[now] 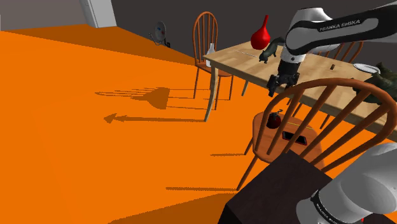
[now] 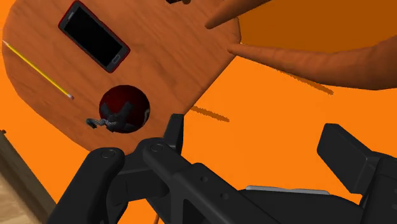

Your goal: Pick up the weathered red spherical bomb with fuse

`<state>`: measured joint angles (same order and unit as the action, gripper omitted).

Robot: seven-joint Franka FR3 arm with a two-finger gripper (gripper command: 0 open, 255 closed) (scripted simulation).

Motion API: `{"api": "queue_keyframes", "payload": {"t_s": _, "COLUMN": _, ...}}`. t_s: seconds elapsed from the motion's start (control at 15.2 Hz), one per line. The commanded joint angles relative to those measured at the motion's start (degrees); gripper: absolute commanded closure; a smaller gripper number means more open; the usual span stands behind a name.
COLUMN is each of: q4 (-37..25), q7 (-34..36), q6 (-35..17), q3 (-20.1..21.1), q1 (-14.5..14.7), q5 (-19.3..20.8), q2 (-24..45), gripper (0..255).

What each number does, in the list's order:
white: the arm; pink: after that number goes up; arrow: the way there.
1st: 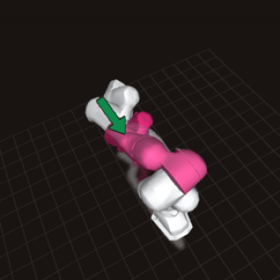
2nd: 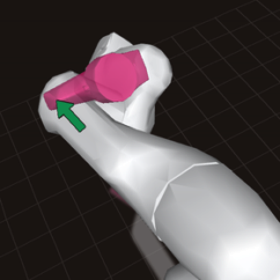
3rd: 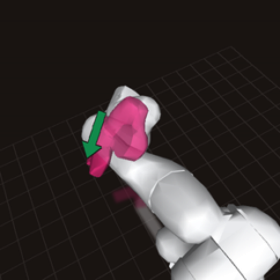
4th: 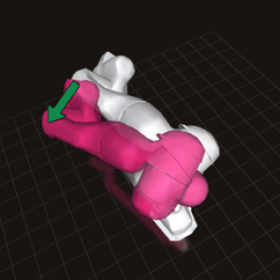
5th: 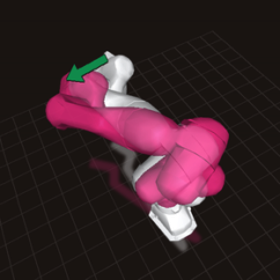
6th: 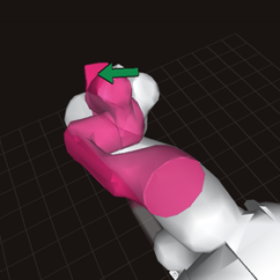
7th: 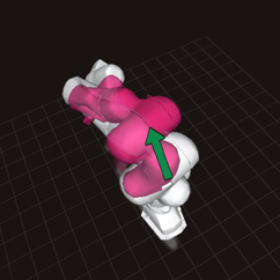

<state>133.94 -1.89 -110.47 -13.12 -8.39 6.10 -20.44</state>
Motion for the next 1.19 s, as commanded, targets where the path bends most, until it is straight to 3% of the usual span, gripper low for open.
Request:
{"api": "queue_keyframes", "payload": {"t_s": 0.0, "q4": -1.2, "q7": -1.7, "q6": -2.2, "q3": -2.0, "q1": -0.8, "q5": -0.3, "q2": 4.1, "gripper": 0}}
{"api": "queue_keyframes", "payload": {"t_s": 0.66, "q4": -11.7, "q7": -10.6, "q6": -7.9, "q3": -8.7, "q1": -4.9, "q5": -7.2, "q2": 24.9, "gripper": 0}}
{"api": "queue_keyframes", "payload": {"t_s": 1.12, "q4": -22.4, "q7": -16.5, "q6": -8.4, "q3": -10.0, "q1": -10.2, "q5": -14.1, "q2": 40.5, "gripper": 0}}
